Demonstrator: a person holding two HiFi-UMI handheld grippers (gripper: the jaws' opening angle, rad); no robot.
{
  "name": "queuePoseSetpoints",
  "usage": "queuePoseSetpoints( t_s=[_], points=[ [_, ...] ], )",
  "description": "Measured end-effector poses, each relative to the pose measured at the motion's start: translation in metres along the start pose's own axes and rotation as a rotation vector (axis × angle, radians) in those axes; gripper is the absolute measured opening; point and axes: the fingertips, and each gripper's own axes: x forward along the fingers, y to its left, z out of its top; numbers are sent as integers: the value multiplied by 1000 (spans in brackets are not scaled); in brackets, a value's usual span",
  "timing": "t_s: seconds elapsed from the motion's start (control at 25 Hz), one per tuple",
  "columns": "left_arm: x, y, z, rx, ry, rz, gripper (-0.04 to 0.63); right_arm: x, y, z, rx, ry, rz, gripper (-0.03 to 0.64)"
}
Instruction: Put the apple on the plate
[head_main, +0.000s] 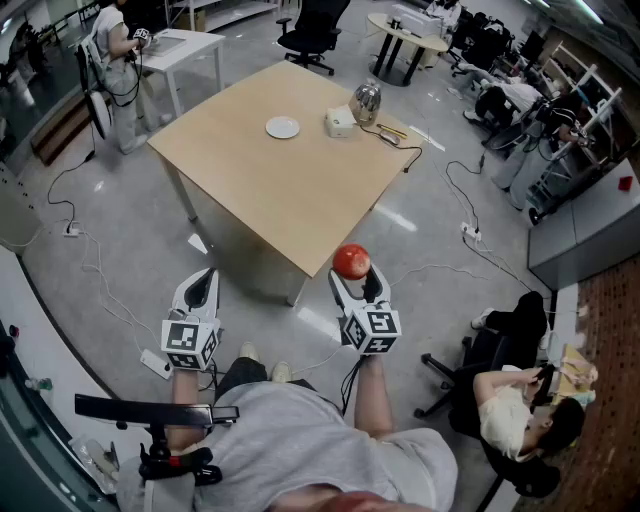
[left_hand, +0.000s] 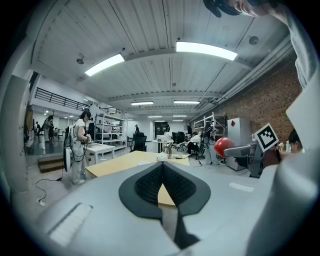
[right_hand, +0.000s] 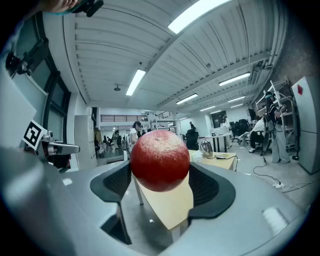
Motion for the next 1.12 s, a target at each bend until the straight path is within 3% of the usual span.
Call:
queuePoseSetpoints(
  t_s=[0.64, 1.12],
  points=[
    [-18, 3, -4, -8, 0, 63, 20, 4, 17, 11, -32, -30, 84, 367],
    [4, 30, -7, -5, 0, 121, 20, 57, 24, 12, -31, -34, 163, 367]
  ],
)
